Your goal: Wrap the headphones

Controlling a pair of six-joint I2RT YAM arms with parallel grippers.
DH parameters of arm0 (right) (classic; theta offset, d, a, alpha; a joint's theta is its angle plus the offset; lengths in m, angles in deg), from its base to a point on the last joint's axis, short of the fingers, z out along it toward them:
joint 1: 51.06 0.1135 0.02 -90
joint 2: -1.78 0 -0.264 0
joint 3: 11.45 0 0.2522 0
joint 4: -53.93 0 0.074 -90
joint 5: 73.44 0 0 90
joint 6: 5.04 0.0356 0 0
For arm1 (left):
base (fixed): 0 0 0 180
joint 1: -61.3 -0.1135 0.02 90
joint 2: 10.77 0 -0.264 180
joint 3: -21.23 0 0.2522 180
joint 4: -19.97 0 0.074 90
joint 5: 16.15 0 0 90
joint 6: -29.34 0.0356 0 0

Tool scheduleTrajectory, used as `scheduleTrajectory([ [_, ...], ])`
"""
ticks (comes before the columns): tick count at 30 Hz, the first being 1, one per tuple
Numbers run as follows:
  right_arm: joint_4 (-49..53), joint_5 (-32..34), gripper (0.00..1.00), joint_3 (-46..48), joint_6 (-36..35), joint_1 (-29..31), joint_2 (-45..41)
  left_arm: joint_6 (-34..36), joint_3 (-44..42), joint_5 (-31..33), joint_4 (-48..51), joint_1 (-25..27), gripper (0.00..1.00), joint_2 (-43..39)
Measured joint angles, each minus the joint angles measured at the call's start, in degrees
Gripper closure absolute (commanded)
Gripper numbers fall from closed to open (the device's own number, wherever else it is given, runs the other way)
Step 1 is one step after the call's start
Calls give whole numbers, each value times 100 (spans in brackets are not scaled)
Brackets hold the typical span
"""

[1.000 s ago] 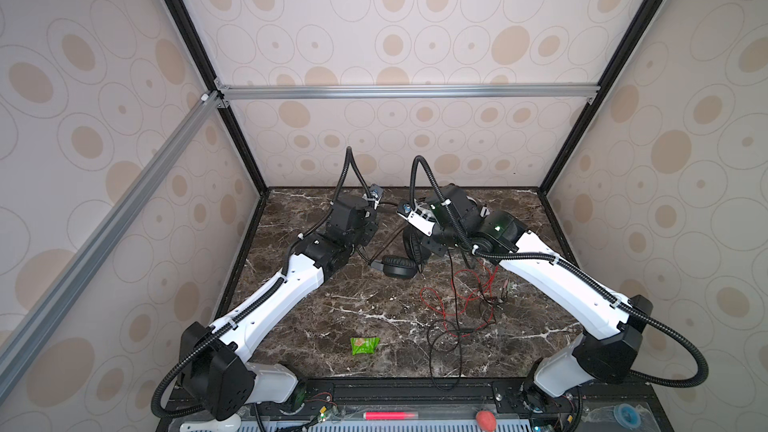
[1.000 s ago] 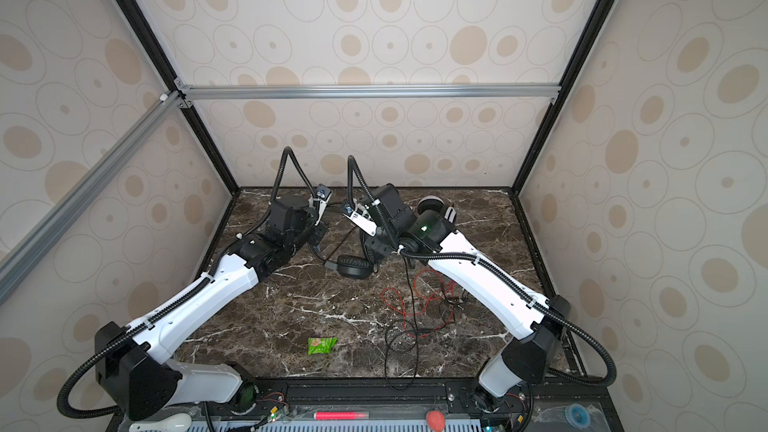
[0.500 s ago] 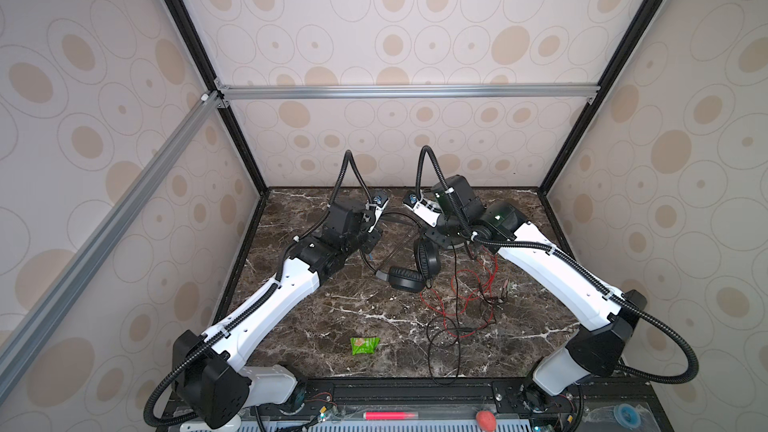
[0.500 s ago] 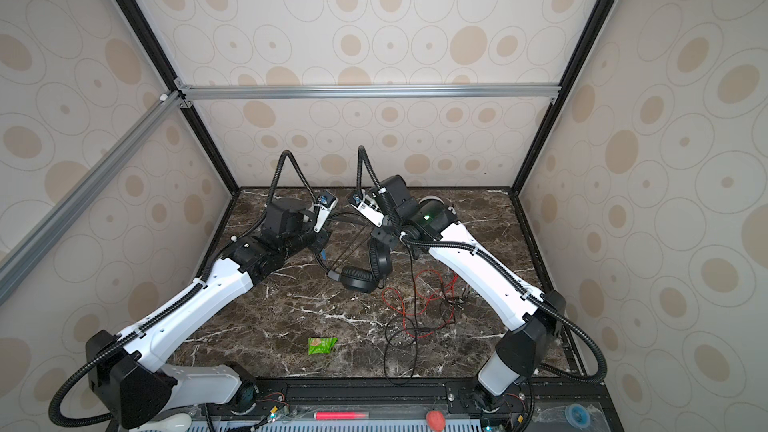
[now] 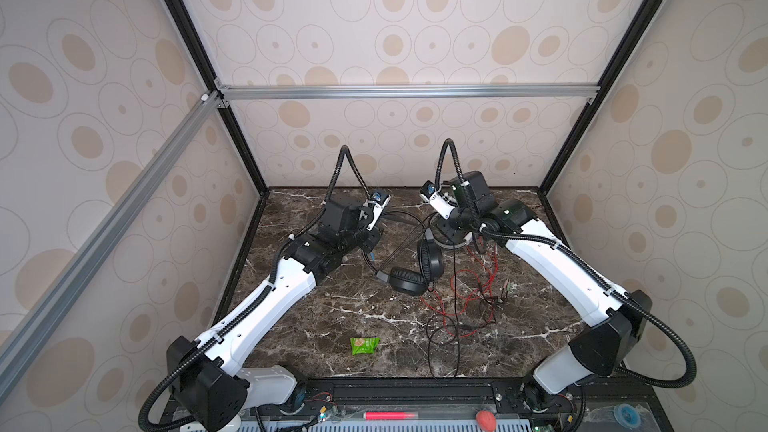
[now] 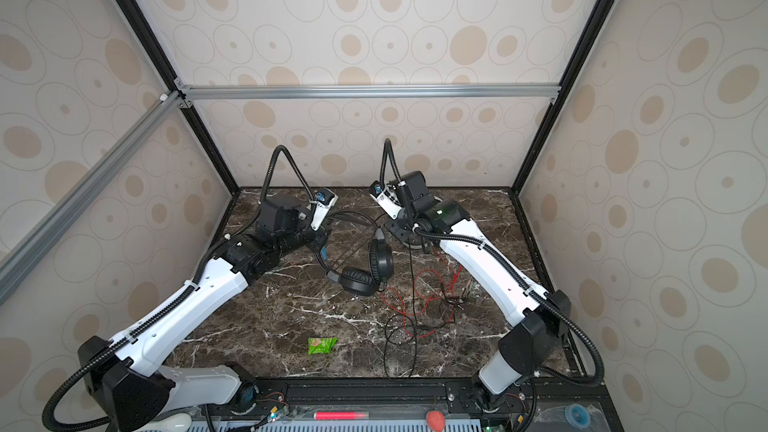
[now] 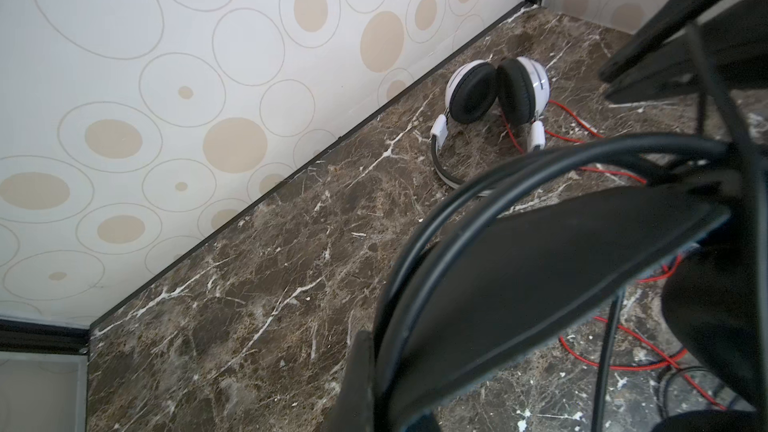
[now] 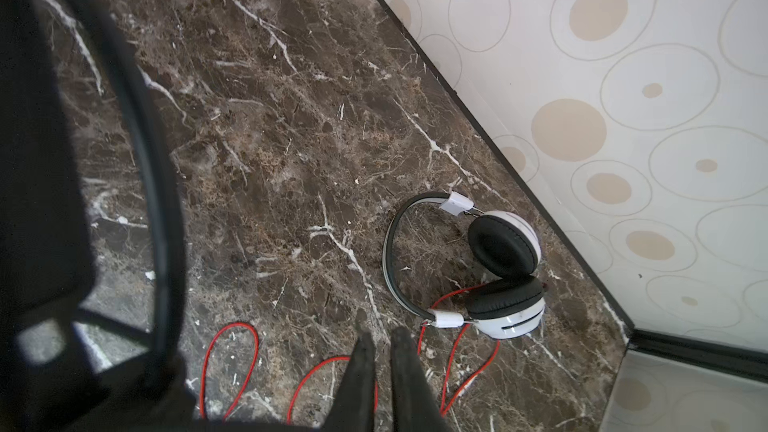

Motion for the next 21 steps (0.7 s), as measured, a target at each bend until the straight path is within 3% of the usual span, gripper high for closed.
scheduleTrajectory([
  [11,-1207,-1056,86,824,1084,-769,-557,-566,752,-616,-22,-2,100,-70],
  [21,-2282,-1744,86,1338,2059,-1010,-597,-955,1794,-1075,-11,-2,100,-57],
])
